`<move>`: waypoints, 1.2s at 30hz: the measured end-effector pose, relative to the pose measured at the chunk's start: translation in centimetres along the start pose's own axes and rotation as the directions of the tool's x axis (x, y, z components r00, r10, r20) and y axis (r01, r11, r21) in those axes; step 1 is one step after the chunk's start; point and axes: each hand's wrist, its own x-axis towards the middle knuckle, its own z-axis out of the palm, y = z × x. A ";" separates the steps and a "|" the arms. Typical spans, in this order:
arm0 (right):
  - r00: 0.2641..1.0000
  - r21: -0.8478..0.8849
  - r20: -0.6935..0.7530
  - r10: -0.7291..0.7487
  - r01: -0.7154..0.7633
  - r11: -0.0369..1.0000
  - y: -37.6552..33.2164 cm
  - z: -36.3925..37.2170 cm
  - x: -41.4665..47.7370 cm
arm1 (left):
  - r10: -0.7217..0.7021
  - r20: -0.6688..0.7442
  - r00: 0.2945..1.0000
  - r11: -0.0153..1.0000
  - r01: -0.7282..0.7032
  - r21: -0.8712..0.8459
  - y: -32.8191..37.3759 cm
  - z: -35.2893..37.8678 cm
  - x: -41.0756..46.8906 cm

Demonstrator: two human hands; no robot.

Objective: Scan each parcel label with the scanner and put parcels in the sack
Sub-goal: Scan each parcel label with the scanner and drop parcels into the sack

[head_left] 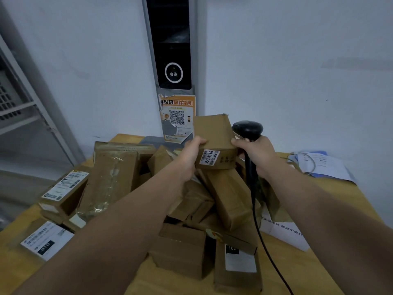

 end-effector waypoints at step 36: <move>0.952 0.283 0.305 -0.021 -0.070 0.956 9.3 -17.1 -17.5 | -0.052 -0.078 0.996 0.991 0.061 0.120 -15.1 10.8 -20.2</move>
